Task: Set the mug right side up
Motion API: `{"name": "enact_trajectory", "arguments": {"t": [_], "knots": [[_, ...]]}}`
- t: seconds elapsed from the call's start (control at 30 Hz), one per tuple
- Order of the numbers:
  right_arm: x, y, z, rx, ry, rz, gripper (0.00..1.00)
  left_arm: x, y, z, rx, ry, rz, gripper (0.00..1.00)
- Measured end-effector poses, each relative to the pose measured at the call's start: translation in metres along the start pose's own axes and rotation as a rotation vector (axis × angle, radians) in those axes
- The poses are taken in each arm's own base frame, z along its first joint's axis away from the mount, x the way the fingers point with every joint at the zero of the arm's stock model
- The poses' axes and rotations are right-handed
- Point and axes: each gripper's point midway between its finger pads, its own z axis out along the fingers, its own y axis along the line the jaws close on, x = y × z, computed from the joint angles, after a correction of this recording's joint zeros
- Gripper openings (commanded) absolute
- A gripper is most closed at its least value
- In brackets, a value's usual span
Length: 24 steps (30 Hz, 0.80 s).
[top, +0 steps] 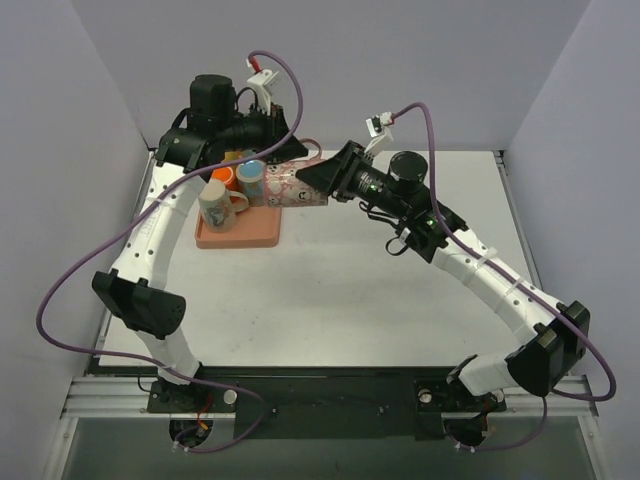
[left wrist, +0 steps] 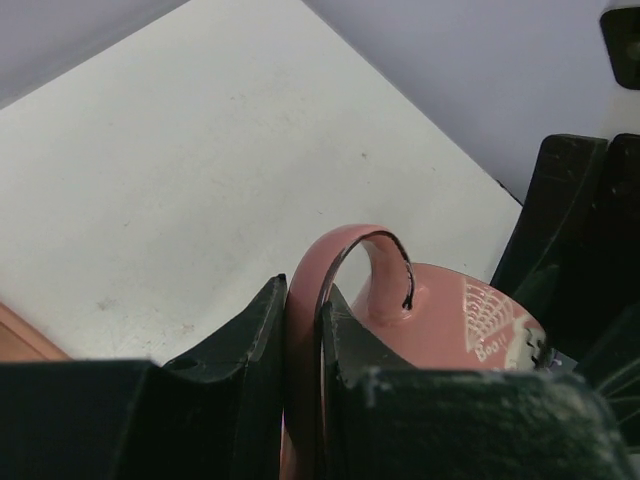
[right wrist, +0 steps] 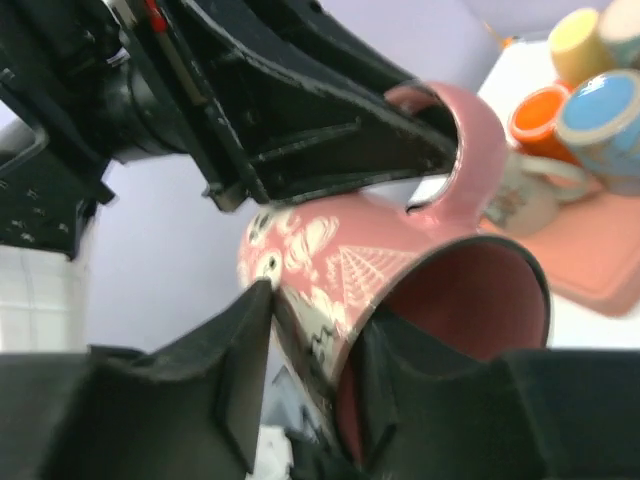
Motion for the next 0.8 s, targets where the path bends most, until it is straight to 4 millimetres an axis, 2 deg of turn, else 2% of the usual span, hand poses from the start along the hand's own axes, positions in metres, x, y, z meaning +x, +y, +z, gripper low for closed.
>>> {"name": "enact_trajectory", "arguments": {"t": [0.03,0.13,0.17,0.2,0.23,0.27,0.3,0.33,0.37,0.4,0.5,0.57,0.67,0.8], "knots": [[0.000,0.005,0.002,-0.029,0.001,0.018,0.00,0.001,0.001,0.001,0.000,0.000,-0.001,0.00],[-0.001,0.021,0.008,-0.093,0.009,0.068,0.00,0.001,0.002,0.002,0.015,-0.008,0.017,0.00],[-0.001,0.020,0.009,-0.086,0.011,0.084,0.00,0.000,0.002,0.003,0.016,-0.014,0.030,0.00],[-0.001,0.021,0.009,-0.091,0.016,0.085,0.00,0.000,0.002,0.003,0.018,-0.015,0.031,0.17],[-0.001,0.020,0.009,-0.087,0.016,0.085,0.00,-0.001,0.002,0.002,0.018,-0.018,0.033,0.26],[0.000,0.018,0.008,-0.077,0.021,0.072,0.00,0.000,0.003,0.002,0.019,-0.017,0.032,0.45],[0.001,0.016,0.006,-0.063,0.025,0.055,0.00,0.001,0.004,0.001,0.023,-0.013,0.025,0.55],[0.003,0.011,0.004,-0.038,0.035,0.023,0.00,0.003,0.004,0.002,0.030,-0.010,0.014,0.69],[0.008,0.003,0.002,0.002,0.052,-0.010,0.00,0.003,0.005,0.001,0.027,-0.010,0.006,0.76],[0.016,-0.010,-0.004,0.066,0.085,-0.044,0.00,0.002,0.009,-0.001,0.017,-0.015,-0.012,0.82],[0.037,-0.063,-0.030,0.295,0.180,-0.144,0.00,-0.002,0.028,-0.011,-0.036,-0.033,-0.020,0.83],[0.041,-0.100,-0.053,0.443,0.221,-0.199,0.00,-0.004,0.043,-0.018,-0.093,-0.043,-0.014,0.84],[0.037,-0.151,-0.092,0.643,0.252,-0.253,0.00,-0.002,0.060,-0.023,-0.164,-0.037,0.003,0.85],[0.008,-0.216,-0.157,0.967,0.274,-0.340,0.00,0.007,0.086,-0.033,-0.299,0.010,0.073,0.84]]}}
